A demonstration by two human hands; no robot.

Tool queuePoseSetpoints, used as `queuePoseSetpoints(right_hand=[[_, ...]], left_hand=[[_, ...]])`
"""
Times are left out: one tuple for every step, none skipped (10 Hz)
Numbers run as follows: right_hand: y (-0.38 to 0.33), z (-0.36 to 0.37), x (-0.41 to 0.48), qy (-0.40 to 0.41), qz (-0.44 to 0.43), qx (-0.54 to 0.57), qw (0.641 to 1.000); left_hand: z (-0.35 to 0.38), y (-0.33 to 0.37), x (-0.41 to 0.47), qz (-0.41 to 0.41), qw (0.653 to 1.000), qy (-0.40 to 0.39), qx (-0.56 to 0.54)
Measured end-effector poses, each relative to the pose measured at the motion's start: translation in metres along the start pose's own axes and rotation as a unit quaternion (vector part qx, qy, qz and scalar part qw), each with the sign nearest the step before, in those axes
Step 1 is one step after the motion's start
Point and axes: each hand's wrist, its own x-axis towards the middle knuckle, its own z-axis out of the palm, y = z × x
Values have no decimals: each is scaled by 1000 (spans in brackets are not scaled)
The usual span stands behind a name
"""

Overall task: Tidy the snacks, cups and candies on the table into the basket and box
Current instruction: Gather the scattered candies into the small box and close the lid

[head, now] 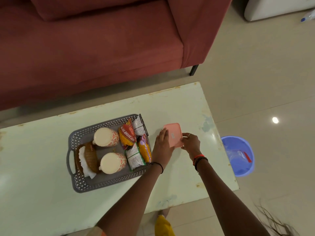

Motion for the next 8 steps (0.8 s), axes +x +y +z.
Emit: queuePoseSetpoints(right_hand=[[-3, 19, -6, -7, 3, -33, 999], [-5, 29, -11, -6, 6, -44, 999], [-5, 39, -15, -9, 3, -50, 999], [-10, 54, -19, -24, -7, -56, 998], [-15, 63, -26, -39, -31, -99, 994], [-17, 62, -32, -38, -48, -126, 990], [-15, 53, -42, -12, -102, -154, 983], [-15, 49, -54, 14, -142, -184, 973]], left_hand=[[-12, -10, -15, -6, 1000, 24, -1], [-19, -17, -22, -12, 999, 38, -2], [-27, -25, -27, -18, 999, 50, -5], [-36, -38, -33, -27, 997, 69, -10], [-48, -53, -39, -39, 996, 85, -10], [-57, -60, -45, -53, 993, 98, -26], [-68, -75, -56, -65, 989, 136, 0], [-77, -86, -66, -76, 983, 154, 59]])
